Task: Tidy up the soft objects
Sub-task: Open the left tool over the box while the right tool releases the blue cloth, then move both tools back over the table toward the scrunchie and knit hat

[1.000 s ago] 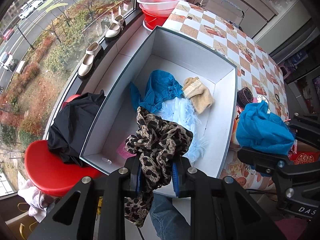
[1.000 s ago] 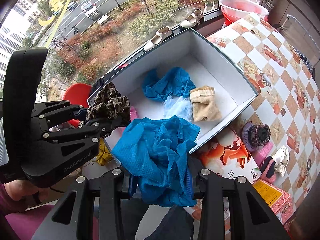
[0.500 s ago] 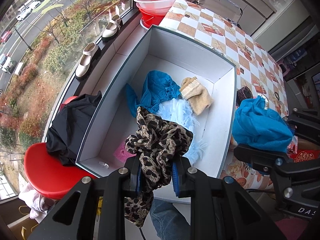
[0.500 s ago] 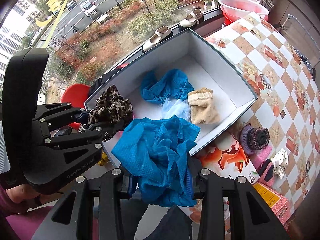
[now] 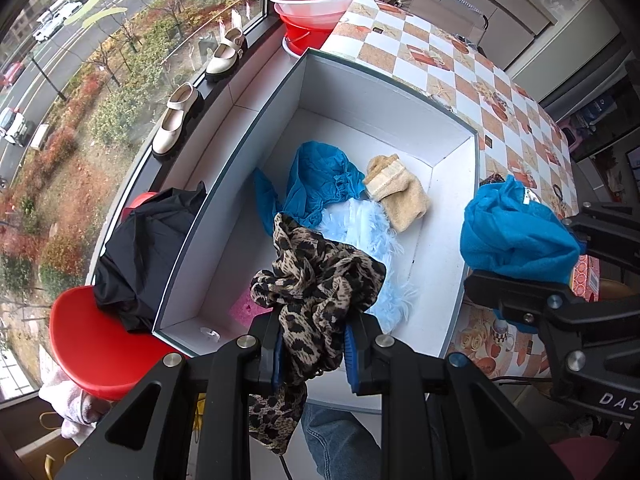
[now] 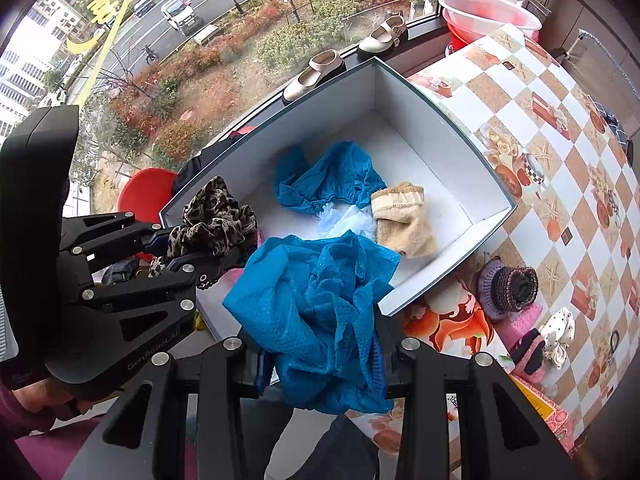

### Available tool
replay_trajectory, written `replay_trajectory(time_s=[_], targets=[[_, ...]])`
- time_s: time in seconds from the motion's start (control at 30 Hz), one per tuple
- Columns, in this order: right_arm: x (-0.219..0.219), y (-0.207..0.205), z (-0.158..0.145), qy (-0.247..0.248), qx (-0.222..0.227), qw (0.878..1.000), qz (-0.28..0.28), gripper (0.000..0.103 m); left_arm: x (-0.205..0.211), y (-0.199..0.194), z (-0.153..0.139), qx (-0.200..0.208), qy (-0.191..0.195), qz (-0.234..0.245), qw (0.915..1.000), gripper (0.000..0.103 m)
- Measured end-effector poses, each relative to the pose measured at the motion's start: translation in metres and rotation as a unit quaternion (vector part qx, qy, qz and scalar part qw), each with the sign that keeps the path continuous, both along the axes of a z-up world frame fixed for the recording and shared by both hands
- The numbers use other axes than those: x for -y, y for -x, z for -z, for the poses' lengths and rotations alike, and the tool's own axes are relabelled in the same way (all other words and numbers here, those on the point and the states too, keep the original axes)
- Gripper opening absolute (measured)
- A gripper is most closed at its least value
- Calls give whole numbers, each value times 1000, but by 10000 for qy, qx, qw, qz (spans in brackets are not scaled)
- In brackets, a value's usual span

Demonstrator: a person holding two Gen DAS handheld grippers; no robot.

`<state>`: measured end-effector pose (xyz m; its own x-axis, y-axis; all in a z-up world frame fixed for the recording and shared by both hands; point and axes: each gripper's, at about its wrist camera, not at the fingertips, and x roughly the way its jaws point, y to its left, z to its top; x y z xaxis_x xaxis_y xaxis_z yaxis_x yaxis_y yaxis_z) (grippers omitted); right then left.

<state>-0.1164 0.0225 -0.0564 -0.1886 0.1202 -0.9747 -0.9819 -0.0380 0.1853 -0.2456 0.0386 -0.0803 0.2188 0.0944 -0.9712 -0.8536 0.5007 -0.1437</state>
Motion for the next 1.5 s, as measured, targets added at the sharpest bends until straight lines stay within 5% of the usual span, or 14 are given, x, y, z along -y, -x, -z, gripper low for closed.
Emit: replay_trajectory(time_s=[0.23,0.37,0.4,0.43,0.47,0.53,1.0,1.5], targets=[[-11,2,0,-32,23,10000,-74,39,0,-3,0,54,3,88,9999,31],[-16,0,1,-35,-96,9999,-18,46,4,-8,-9,180,-166,233,9994,82],[-16,-1,0,-48,-126,9999,2,47,4,-9,-11,242,-181,267,9992,83],[-17,-1,0,-48,-160,9999,11,57,5,-10,-13,258,-176,294,9991,83],[-18,-2,0,-56,-176,9998,27,81,4,-13,-12,201,-126,317,9992,83],[-18,-5,-3,-128,-75,9998,141,100,3,-18,-6,-16,4,352,9994,85],[-1,-68,-40,-288,-196,9934,1093,100,-8,-23,-20,166,208,50,9996,87],[89,-217,-78,-379,124,9612,2729,100,9,-120,-51,149,98,1107,9937,87]])
